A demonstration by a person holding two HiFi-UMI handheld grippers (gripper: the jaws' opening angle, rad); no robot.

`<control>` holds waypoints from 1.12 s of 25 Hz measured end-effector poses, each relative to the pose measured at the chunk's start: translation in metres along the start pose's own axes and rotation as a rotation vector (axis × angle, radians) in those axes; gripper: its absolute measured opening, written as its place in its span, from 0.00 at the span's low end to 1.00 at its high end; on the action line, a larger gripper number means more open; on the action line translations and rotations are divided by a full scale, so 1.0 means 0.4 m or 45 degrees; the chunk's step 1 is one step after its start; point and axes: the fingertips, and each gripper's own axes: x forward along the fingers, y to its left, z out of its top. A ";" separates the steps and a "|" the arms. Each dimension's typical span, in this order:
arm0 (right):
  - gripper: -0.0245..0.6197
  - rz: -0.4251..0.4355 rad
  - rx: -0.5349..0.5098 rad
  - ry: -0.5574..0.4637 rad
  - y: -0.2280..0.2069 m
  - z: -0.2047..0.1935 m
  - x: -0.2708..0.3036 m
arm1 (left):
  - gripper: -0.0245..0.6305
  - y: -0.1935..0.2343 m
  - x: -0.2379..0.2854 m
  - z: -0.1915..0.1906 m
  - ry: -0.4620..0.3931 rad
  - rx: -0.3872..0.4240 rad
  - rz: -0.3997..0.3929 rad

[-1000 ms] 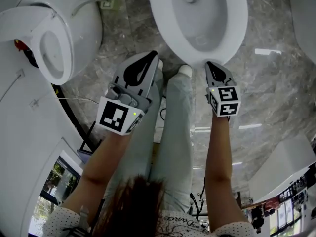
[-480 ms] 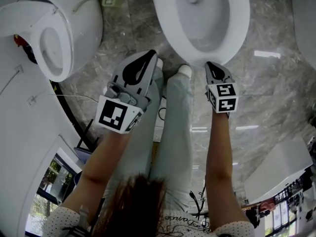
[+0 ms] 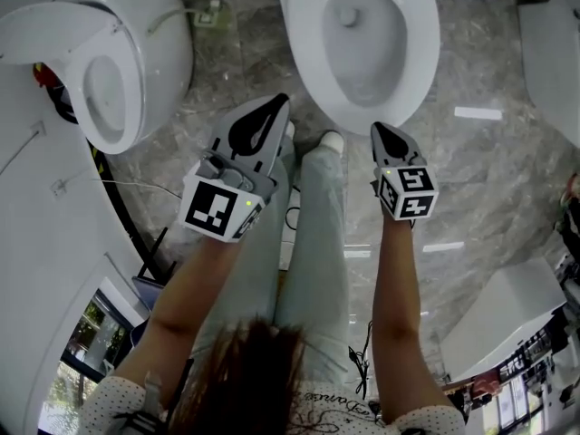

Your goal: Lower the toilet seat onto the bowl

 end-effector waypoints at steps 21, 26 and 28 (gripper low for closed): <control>0.05 -0.076 -0.002 -0.448 0.152 0.535 -0.418 | 0.04 -0.073 -0.090 0.432 -0.092 0.107 -0.060; 0.05 -0.068 -0.063 -0.566 0.218 0.640 -0.541 | 0.04 -0.102 -0.126 0.529 -0.128 0.142 -0.079; 0.05 -0.070 -0.097 -0.608 0.243 0.681 -0.589 | 0.04 -0.114 -0.141 0.568 -0.150 0.150 -0.082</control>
